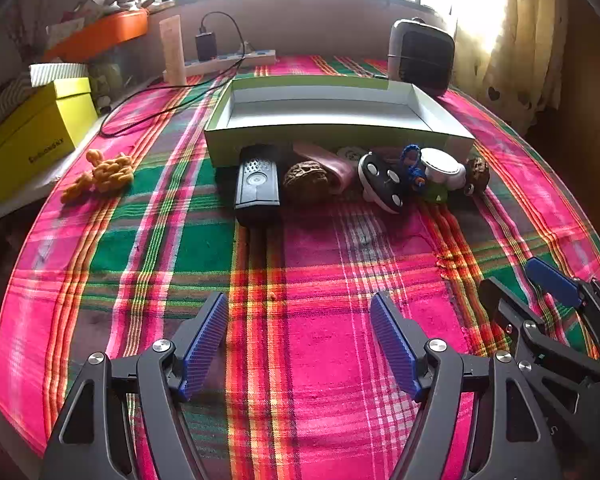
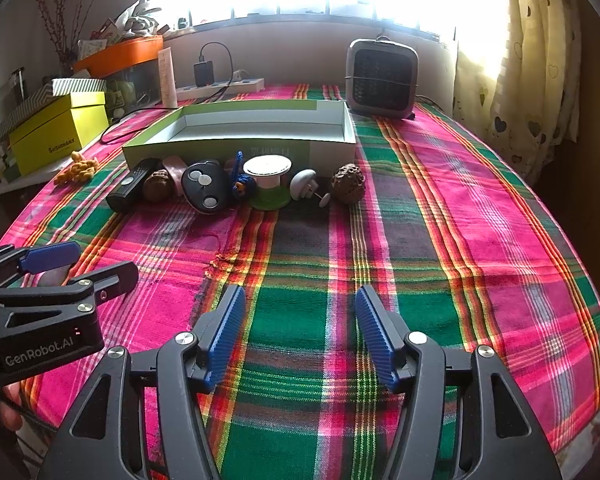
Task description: Organize objects
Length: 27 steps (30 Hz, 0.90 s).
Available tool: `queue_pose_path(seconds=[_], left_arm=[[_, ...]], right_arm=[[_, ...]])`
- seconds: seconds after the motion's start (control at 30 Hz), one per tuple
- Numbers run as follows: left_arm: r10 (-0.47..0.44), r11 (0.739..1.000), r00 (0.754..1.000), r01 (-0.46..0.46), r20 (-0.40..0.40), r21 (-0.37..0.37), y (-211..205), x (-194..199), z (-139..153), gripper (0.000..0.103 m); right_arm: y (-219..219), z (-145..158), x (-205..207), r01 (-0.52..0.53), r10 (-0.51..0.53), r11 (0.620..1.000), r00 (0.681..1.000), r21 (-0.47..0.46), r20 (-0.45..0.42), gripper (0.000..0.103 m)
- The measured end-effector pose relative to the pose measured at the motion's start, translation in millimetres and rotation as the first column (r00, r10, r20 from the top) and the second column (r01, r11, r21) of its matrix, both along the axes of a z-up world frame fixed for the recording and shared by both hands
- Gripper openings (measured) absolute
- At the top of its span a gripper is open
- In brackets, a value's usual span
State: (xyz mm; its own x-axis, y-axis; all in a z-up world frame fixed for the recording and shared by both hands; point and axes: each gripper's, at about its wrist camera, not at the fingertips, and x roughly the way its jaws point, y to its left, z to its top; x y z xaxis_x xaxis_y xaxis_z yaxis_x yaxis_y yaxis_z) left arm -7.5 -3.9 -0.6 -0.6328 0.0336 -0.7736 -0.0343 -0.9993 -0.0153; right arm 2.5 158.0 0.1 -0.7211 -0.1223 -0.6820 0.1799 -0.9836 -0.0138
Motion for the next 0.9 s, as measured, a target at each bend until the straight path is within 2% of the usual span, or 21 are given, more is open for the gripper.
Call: queue_pose_path(seconds=[0.9], left_arm=[[-0.001,1.000,1.000,0.002,0.018,-0.003,-4.5,-12.4,1.8,0.075]], right_arm=[[0.0,0.0,-5.5,-0.009,0.009,1.000,1.000,-0.001,0.008,0.062]])
